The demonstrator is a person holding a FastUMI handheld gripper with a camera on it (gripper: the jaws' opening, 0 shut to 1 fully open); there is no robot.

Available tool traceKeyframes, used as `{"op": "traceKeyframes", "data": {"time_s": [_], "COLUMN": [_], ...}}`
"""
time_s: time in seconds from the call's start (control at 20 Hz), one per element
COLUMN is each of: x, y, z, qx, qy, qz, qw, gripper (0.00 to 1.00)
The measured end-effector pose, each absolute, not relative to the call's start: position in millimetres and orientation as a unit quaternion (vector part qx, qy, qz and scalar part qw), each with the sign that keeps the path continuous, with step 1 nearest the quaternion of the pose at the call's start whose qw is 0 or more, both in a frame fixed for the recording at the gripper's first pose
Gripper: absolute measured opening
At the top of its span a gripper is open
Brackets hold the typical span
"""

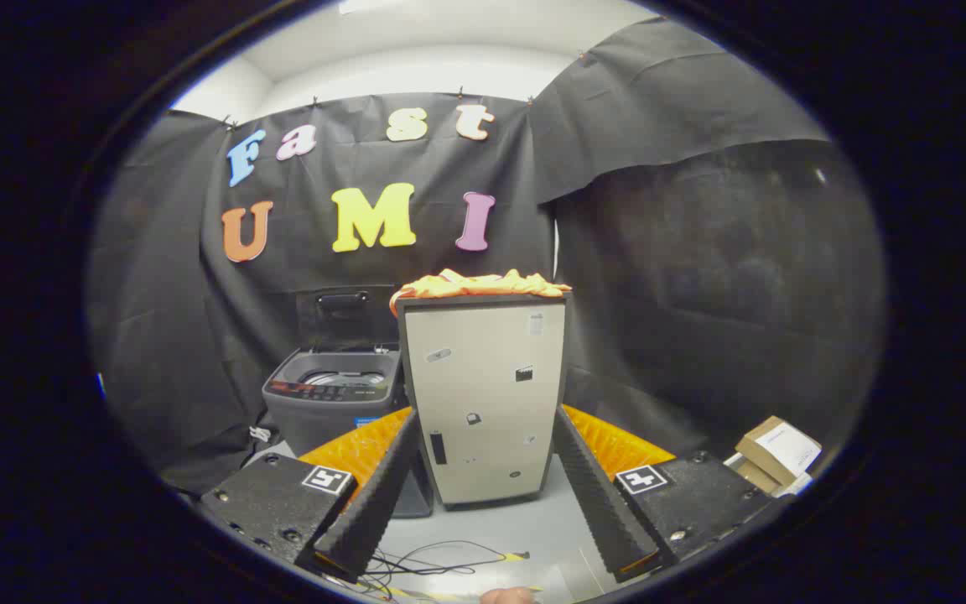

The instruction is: Put the clothes into the washing machine and then close the washing machine lid.

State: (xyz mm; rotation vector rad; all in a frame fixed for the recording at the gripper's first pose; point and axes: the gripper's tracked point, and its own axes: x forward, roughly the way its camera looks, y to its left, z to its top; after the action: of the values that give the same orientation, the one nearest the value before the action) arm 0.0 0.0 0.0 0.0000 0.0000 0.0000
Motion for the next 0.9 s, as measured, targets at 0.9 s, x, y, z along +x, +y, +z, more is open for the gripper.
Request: {"op": "traceKeyframes", "data": {"time_s": [0.9], "x": [-4.7], "y": [20.9], "z": [0.4], "qx": [-0.034], "qy": [-0.008], "qz": [0.021], "qw": [0.999], "gripper": [0.99]}}
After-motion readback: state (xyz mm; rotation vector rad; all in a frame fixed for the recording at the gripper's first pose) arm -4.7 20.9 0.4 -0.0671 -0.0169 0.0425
